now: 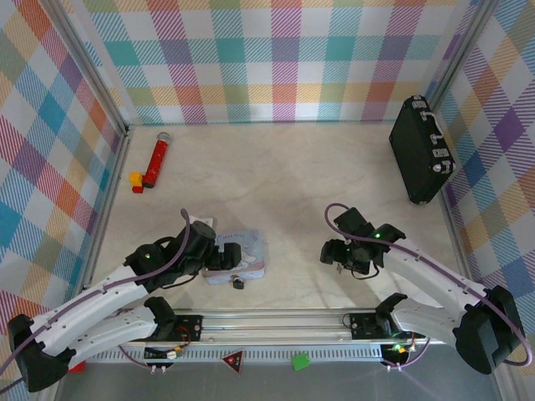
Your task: Unlock the padlock with the key
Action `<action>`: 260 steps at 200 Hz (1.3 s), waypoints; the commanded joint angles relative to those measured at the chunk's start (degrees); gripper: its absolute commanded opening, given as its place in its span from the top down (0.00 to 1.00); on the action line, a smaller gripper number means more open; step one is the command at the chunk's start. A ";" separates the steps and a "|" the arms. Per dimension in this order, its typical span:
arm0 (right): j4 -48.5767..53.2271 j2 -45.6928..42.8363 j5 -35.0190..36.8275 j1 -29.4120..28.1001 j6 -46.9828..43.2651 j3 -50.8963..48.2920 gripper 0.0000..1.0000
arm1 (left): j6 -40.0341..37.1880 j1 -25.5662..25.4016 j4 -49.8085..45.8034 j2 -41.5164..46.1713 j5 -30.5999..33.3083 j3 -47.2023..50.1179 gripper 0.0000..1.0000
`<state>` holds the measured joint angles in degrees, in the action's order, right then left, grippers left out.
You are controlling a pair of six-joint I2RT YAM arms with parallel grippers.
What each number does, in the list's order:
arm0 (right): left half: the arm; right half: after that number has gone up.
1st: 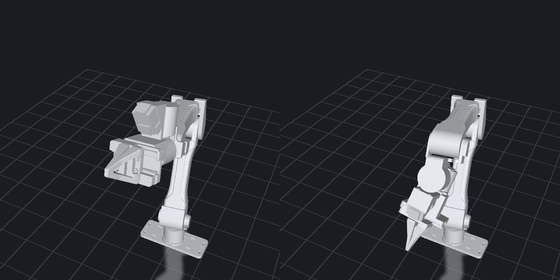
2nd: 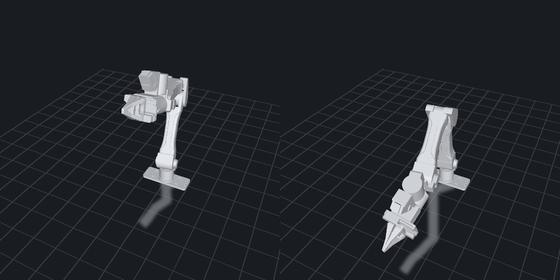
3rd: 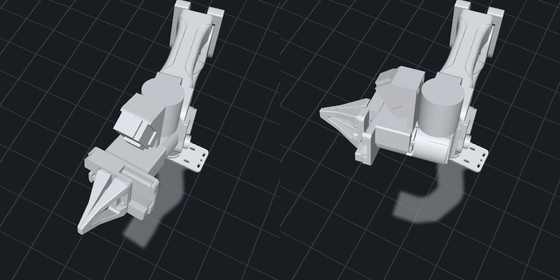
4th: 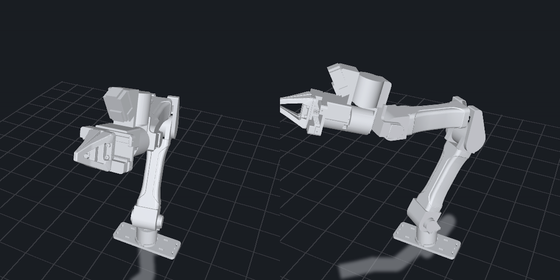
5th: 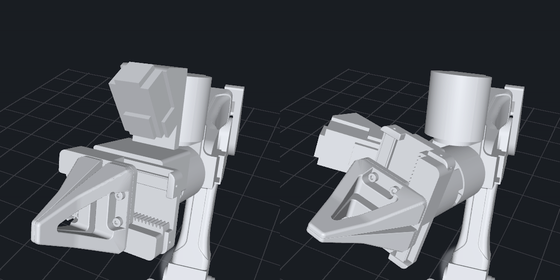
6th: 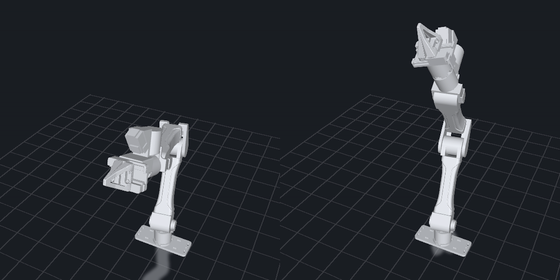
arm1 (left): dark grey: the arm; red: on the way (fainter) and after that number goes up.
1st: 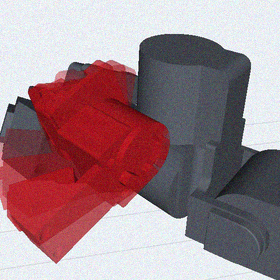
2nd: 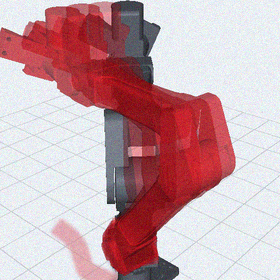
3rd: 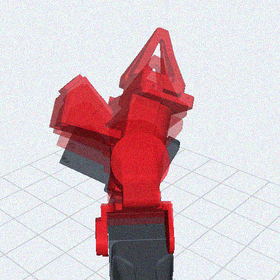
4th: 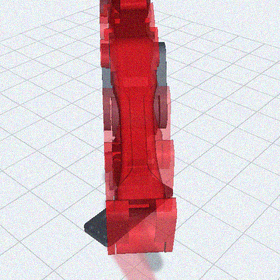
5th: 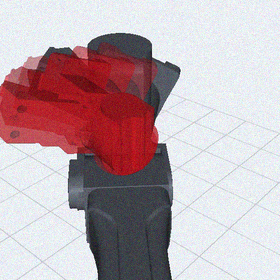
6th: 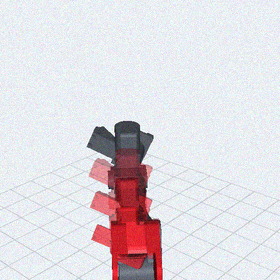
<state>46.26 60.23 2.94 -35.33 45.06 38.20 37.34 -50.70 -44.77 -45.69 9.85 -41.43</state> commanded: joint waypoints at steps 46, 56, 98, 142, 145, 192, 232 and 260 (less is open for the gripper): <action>-0.38 1.70 1.64 -0.61 1.17 -0.07 0.22 | 13.75 -14.53 -13.19 -1.57 6.31 -0.40 0.00; -0.38 2.48 1.66 -0.62 1.36 -0.13 0.22 | 13.35 -15.69 -12.25 -2.73 7.18 -0.87 0.00; -0.38 4.56 1.99 -1.56 3.52 -2.51 0.37 | 11.04 -17.14 -6.40 -5.14 7.87 -2.01 0.00; -1.17 8.88 3.87 -3.67 4.17 -2.58 0.54 | 10.90 -17.15 -3.75 -4.76 8.56 -1.64 0.00; -1.25 9.20 3.98 -3.69 4.07 -2.52 0.54 | 10.87 -17.11 -3.70 -4.68 8.60 -1.54 0.00; -1.42 14.84 6.88 -3.96 3.07 -1.73 0.66 | 10.67 -17.15 -2.60 -4.16 10.08 -1.41 0.00; -2.79 19.58 8.73 -4.04 1.56 -0.17 0.83 | 15.17 -17.15 -1.45 -4.10 13.99 0.40 0.00; -2.83 19.24 10.32 -4.31 0.65 0.38 1.00 | 16.44 -17.13 -2.54 -2.69 17.95 0.26 0.00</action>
<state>44.27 79.02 8.51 -39.75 46.65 38.28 51.40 -67.11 -46.72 -50.26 22.61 -41.60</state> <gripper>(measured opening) 0.057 0.997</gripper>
